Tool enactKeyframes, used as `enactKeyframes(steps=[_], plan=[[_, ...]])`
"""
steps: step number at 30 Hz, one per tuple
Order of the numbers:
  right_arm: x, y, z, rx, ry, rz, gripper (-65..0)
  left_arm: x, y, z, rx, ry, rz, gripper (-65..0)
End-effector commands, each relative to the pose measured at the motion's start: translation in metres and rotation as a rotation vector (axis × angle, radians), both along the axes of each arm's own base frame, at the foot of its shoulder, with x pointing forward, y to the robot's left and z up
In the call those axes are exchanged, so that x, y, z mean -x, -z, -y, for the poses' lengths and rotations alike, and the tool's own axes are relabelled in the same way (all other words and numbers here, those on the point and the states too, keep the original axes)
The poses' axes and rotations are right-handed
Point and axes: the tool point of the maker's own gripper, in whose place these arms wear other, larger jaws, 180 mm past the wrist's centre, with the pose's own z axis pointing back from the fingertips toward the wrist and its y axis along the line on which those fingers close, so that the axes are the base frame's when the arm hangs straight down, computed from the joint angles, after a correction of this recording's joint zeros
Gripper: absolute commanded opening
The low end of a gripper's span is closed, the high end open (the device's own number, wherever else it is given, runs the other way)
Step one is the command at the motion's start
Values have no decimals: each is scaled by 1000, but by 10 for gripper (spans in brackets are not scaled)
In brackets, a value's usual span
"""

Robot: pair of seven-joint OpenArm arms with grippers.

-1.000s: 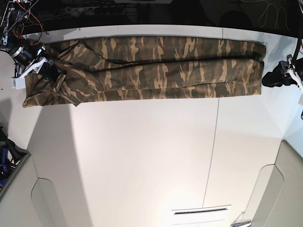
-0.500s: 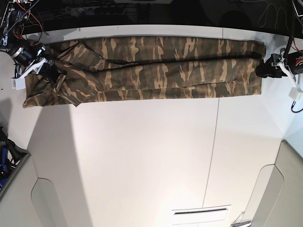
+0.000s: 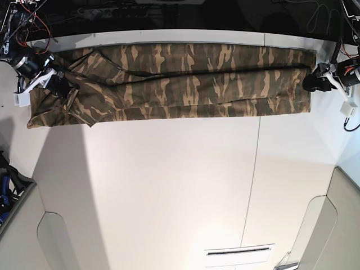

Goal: Fold the T-shirt properly
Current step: 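Grasp both ends of the long folded strip with both grippers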

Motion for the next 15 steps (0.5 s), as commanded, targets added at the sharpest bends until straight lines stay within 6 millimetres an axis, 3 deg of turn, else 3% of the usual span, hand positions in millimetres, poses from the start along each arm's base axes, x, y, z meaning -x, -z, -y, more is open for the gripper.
enactKeyframes(steps=[1,9,15], plan=[[12,11,9,55,-14,-79,-650,-5,-9,-8,-28,12,22,-263],[7,6,5,19,-8,-62,-650,4,11,24,22,74,-18,-263],[10,8,4,21,-19,-80,-650,-1,15,24,-13,83,3,-273]])
